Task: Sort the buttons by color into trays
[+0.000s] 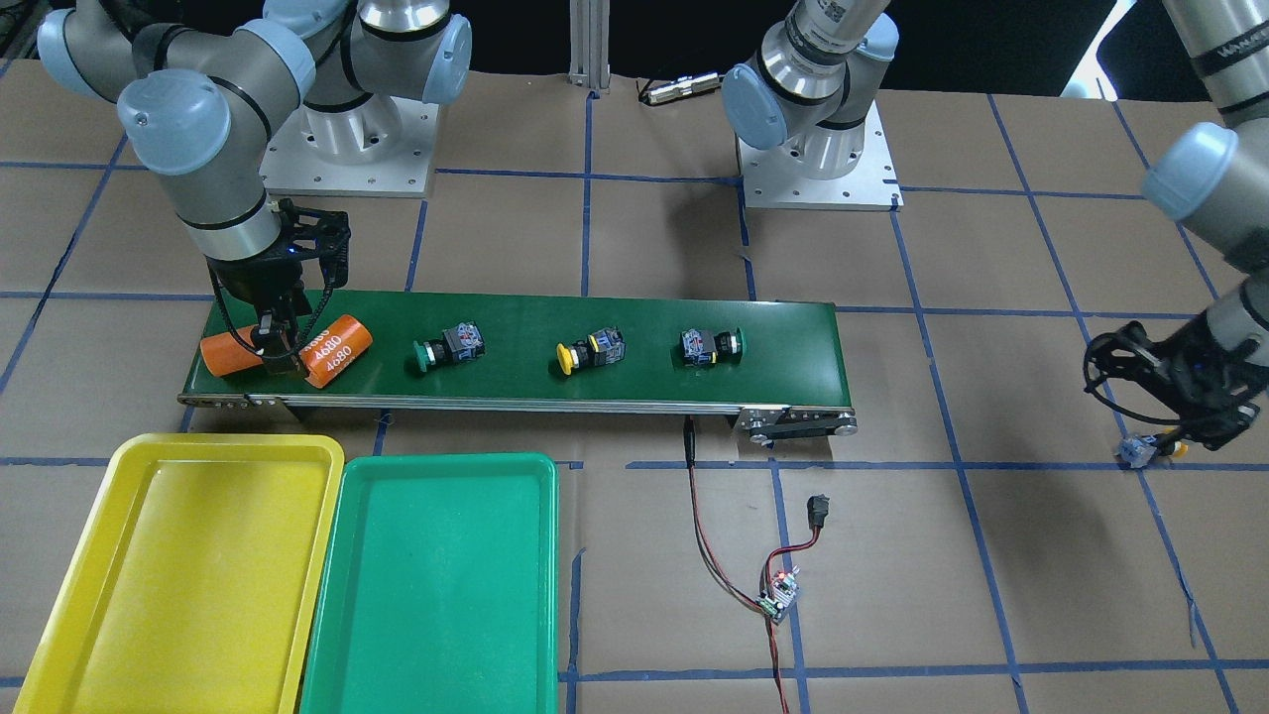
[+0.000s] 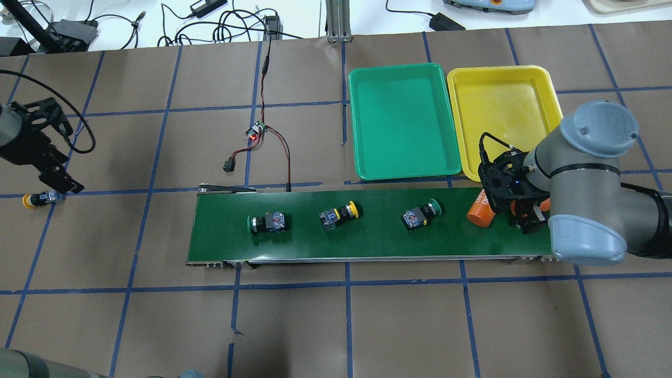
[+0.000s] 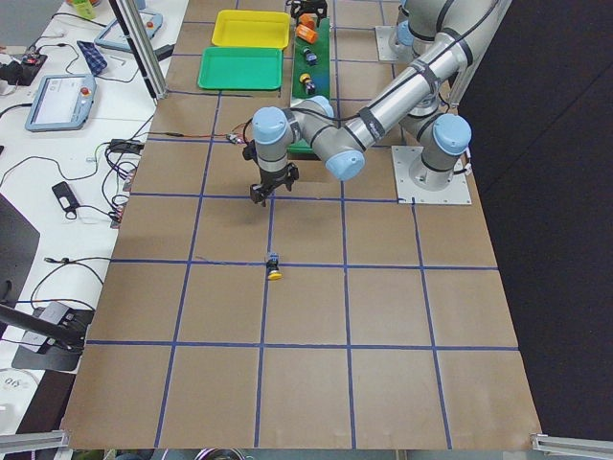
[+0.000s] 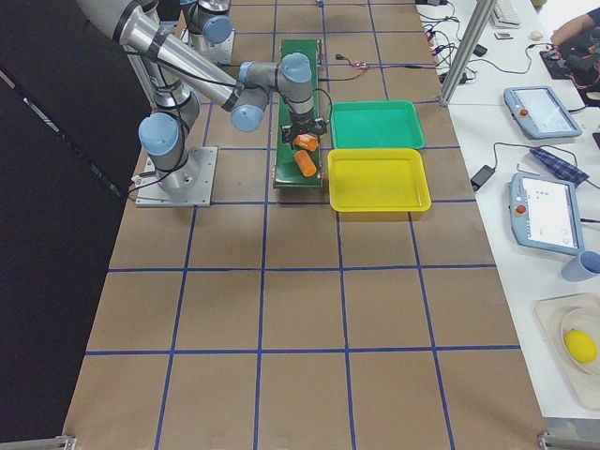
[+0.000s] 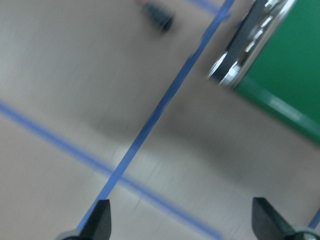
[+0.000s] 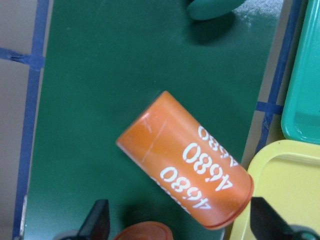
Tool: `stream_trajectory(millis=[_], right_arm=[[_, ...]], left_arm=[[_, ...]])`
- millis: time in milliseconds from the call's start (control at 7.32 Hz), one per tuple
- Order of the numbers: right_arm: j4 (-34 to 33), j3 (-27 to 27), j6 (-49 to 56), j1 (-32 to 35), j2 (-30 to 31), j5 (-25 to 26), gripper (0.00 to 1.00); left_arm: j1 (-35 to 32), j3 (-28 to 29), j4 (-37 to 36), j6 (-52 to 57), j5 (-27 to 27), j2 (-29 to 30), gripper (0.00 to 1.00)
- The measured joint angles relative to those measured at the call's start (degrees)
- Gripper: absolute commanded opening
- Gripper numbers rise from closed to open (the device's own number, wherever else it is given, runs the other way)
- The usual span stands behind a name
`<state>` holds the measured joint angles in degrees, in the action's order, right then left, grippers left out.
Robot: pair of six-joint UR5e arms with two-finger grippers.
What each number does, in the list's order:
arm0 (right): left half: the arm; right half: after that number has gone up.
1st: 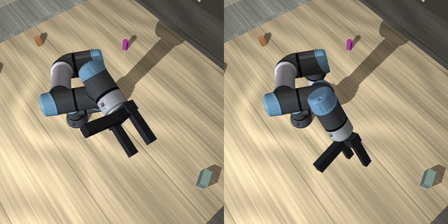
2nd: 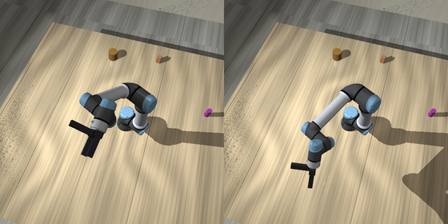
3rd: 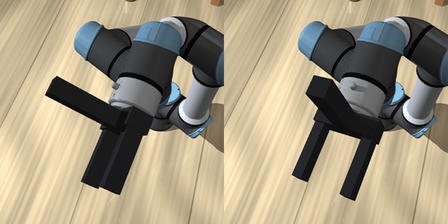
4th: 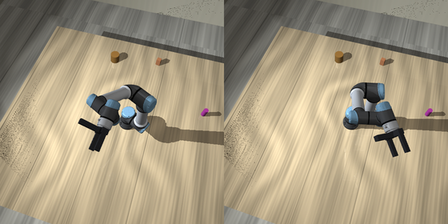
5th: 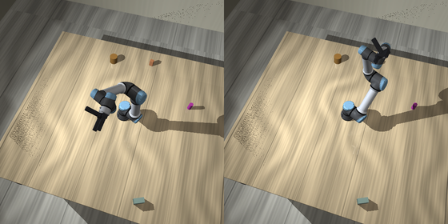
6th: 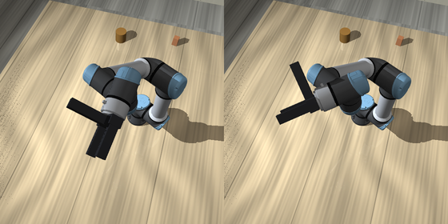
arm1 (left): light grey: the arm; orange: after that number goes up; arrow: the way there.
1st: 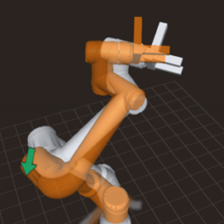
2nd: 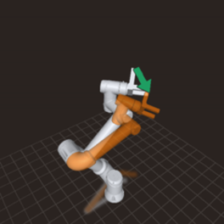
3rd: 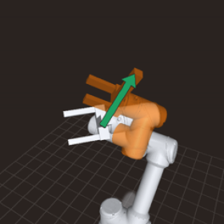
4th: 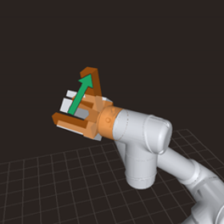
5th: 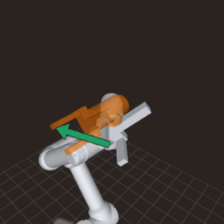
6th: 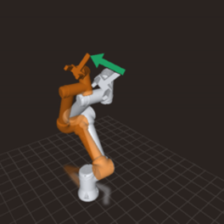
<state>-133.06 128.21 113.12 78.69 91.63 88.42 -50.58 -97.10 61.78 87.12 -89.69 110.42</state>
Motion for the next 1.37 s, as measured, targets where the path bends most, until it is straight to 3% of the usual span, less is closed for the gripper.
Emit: stream_trajectory(millis=[273,547,683,820,1093,1366], right_arm=[[0.0,0.0,1.1,0.7,0.8,0.0,1.00],[0.7,0.2,-1.4,2.9,1.4,0.1,1.00],[1.3,0.3,-3.1,3.4,1.5,0.1,1.00],[2.1,0.4,-4.8,3.6,1.6,0.1,1.00],[3.3,0.4,-7.6,4.5,1.8,-0.1,1.00],[3.7,0.4,-9.5,8.2,2.1,0.1,1.00]], left_arm=[[4.3,4.4,0.0,4.5,1.6,6.5,1.00],[5.7,4.5,-0.1,9.8,1.5,9.7,1.00],[6.1,4.4,-0.1,12.2,1.4,10.6,0.64],[6.3,4.6,-0.1,13.9,1.3,11.5,0.11],[6.4,4.6,-0.3,16.2,1.4,12.4,0.00],[6.2,5.1,-0.5,16.8,1.6,12.2,0.00]])
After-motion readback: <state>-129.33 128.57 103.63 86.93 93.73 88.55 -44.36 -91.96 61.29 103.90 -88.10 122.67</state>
